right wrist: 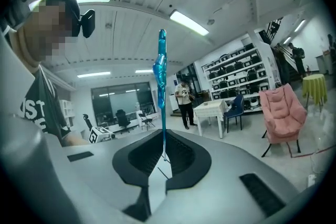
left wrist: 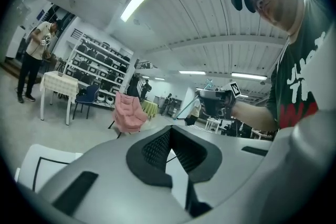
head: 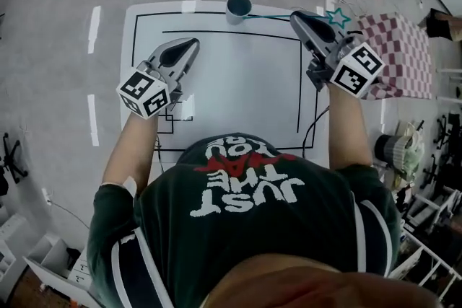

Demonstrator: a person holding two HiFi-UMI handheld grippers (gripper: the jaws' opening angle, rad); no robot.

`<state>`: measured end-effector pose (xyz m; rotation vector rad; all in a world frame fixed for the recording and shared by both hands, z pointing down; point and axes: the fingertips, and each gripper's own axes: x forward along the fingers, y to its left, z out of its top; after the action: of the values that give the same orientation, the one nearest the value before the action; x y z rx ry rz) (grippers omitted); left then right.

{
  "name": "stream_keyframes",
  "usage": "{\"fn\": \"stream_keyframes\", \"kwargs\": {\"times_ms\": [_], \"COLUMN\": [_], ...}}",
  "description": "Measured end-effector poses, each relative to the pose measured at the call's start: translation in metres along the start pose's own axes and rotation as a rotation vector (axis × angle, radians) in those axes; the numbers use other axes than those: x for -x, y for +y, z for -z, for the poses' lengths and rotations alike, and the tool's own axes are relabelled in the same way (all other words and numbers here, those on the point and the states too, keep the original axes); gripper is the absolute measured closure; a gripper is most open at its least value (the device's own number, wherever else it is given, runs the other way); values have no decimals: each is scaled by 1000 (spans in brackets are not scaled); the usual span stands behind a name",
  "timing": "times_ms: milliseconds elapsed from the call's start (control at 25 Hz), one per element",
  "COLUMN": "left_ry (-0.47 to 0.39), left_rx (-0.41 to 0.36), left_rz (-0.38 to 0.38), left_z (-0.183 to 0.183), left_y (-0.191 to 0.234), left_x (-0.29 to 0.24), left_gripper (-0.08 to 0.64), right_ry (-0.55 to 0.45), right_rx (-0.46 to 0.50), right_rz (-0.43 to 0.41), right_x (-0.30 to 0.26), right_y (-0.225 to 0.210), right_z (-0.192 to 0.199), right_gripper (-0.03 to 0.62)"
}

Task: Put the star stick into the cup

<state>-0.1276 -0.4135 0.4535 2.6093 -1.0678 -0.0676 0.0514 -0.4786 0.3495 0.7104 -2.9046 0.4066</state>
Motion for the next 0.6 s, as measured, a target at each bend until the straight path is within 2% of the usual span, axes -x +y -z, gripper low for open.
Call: {"fn": "stream_keyframes", "kwargs": {"times_ms": [280,440,600], "left_ry": [13,27,28], "left_rx": [-55,-32,-27], "left_rz": [9,2,-3], "left_z": [-4,32,56], "left_y": [32,73,99], "left_x": [-34,-72,-98], "left_gripper": [551,551,551], "right_ry": [52,108,193], "right_rx": [105,94,107], "right_rz": [11,-15,-51], "right_x": [-39,-74,-98], "right_y": [-36,-79,-99], "right_z": [-2,37,65], "right_gripper": [549,549,549]}}
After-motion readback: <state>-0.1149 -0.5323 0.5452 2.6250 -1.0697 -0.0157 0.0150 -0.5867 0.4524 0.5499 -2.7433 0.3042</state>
